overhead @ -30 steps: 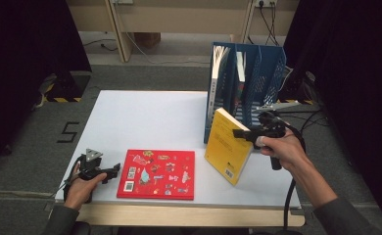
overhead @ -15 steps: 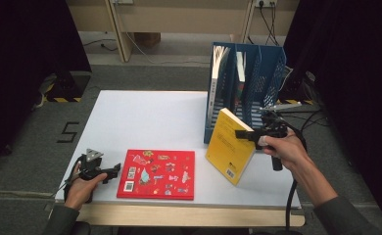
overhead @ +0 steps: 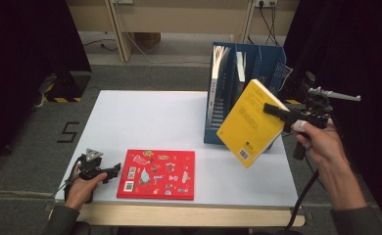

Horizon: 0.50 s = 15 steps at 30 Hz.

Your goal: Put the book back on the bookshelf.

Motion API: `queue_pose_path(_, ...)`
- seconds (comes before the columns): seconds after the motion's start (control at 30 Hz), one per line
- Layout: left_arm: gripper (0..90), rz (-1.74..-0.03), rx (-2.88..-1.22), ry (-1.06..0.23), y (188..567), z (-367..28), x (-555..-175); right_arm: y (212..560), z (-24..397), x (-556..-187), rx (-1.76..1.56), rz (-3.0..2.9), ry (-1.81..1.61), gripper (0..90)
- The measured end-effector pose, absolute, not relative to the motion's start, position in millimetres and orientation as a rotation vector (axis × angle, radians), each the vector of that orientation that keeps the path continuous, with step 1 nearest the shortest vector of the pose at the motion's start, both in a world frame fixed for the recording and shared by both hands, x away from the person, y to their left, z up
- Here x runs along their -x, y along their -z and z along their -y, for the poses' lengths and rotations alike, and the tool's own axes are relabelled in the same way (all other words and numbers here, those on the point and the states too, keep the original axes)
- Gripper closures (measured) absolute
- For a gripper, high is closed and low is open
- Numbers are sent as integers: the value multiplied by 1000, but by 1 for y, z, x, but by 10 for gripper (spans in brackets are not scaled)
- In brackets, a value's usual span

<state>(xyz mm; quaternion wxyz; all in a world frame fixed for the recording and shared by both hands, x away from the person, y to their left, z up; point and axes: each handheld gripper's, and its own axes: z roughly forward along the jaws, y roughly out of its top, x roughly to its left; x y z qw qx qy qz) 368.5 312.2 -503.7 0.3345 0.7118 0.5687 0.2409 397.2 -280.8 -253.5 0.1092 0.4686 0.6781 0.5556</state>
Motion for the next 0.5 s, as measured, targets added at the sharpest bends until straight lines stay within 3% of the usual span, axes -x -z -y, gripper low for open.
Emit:
queue_pose_path(0.3,132,-1496,-1846,-621,504,-312,-370,227,309,-439,-1512,-1796,-1541,750)
queue_pose_path(0.5,132,-1498,-1838,-616,504,-312,-370,219,298,-482,-1529,-1760,-1514,747)
